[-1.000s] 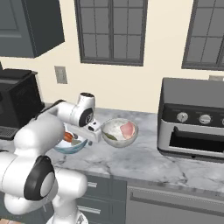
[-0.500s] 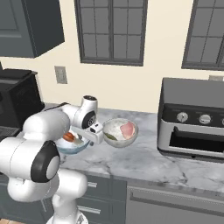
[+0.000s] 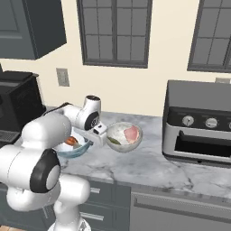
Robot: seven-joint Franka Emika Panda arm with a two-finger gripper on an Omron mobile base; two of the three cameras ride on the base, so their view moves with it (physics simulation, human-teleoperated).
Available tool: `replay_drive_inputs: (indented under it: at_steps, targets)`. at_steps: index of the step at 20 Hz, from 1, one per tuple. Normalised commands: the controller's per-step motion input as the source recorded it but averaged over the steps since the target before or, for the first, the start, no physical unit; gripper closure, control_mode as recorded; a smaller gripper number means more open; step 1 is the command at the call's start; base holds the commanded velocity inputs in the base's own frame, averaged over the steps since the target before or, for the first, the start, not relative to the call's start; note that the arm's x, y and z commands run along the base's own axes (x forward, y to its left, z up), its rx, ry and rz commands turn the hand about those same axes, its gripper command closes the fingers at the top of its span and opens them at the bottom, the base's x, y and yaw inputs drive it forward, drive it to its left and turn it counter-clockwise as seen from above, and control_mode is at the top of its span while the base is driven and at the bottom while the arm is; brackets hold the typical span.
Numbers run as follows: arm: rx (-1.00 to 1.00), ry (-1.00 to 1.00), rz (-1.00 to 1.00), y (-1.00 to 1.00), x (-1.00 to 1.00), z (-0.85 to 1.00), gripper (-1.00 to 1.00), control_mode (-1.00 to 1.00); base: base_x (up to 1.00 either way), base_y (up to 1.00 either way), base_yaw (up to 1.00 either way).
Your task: Place the bowl with the garlic and sweet potato on the top shelf of the fridge. Place the bowl with the fish and steak on the second highest shelf of the fridge.
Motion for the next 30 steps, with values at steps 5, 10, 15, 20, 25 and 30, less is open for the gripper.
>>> replay_drive_inputs:
  at_steps: [5, 10, 15, 20, 25, 30]
  targets:
    - [0.00, -0.27, -0.08, -0.01, -0.94, 0.78, 1.00, -1.00, 0.00, 0.00, 0.00]
    - [0.07, -0.05, -0.14, -0.02, -1.00, 1.00, 1.00, -1.00, 0.00, 0.00, 0.00]
    - [0.09, -0.01, -0.20, -0.07, -1.00, 1.00, 1.00, -1.00, 0.00, 0.00, 0.00]
    - [0.24, -0.01, -0.12, -0.46, -0.57, 0.61, 1.00, -1.00, 0.00, 0.00, 0.00]
    - [0.01, 0.00, -0.01, 0.00, 0.00, 0.00, 1.00, -1.00, 0.00, 0.00, 0.00]
    - [0.00, 0.00, 0.00, 0.00, -0.04, 0.00, 1.00, 1.00, -0.43, 0.00, 0.00]
